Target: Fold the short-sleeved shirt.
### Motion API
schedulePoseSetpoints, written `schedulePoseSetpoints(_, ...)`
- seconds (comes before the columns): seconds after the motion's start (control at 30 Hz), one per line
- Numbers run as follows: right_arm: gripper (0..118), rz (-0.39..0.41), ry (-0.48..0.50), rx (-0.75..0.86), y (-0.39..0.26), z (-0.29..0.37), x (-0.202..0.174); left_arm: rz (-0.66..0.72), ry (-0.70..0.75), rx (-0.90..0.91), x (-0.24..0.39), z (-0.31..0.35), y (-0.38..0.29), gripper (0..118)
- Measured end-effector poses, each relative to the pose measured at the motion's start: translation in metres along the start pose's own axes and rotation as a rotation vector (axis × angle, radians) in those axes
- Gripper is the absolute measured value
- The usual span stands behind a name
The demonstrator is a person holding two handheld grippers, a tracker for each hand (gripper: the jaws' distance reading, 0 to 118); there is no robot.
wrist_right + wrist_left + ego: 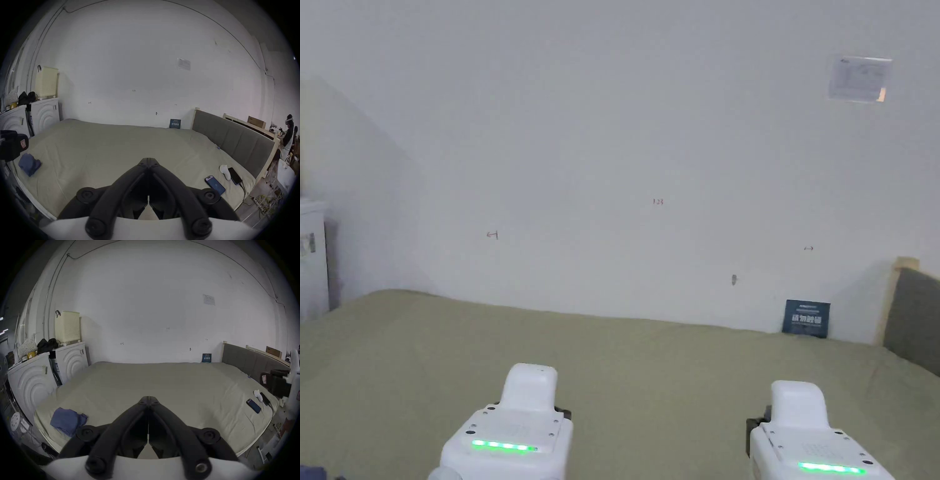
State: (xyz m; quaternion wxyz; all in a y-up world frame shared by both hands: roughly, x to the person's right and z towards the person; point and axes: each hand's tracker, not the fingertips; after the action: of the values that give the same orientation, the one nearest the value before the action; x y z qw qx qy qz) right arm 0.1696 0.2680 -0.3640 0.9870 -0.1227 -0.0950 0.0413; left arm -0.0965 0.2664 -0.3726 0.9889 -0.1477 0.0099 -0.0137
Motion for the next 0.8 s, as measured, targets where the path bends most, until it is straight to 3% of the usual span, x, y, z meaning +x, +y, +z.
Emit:
schedulePoseSetpoints(0.37,2,-0.023,-0.001,0.02,0.008,0.009,0.007,0.005,0.0,0.017,0.005,0.009,0.016,0)
schedulePoseSetpoints(0.43,8,-0.023,-0.006,0.014,0.008,0.009,0.009,-0.007,0.009,0.012,0.007,0.008,0.018,0)
schedulePoseSetpoints(0.47,37,-0.019,-0.001,-0.001,0.01,0.009,0.011,-0.012,0.007,0.013,0.006,0.008,0.017,6)
schedulePoseSetpoints(0.5,63,-0.011,0.001,-0.014,0.012,0.009,0.011,-0.011,0.002,0.017,0.005,0.008,0.018,29)
schedulePoseSetpoints(0.53,86,-0.006,0.006,-0.016,0.012,0.009,0.012,-0.005,-0.002,0.023,0.005,0.009,0.019,70)
schedulePoseSetpoints(0.57,103,0.012,-0.005,-0.019,0.012,0.008,0.012,0.004,-0.002,0.032,0.005,0.009,0.019,118)
schedulePoseSetpoints(0.63,104,0.018,0.006,-0.015,0.012,0.009,0.012,0.021,0.022,-0.018,0.002,0.014,0.021,116)
schedulePoseSetpoints(0.67,104,0.014,0.004,0.031,0.011,0.012,0.012,0.038,0.015,0.06,0.001,0.023,0.023,118)
schedulePoseSetpoints(0.8,104,-0.004,-0.024,0.126,0.007,0.022,0.015,0.017,0.027,0.089,-0.003,0.027,0.03,118)
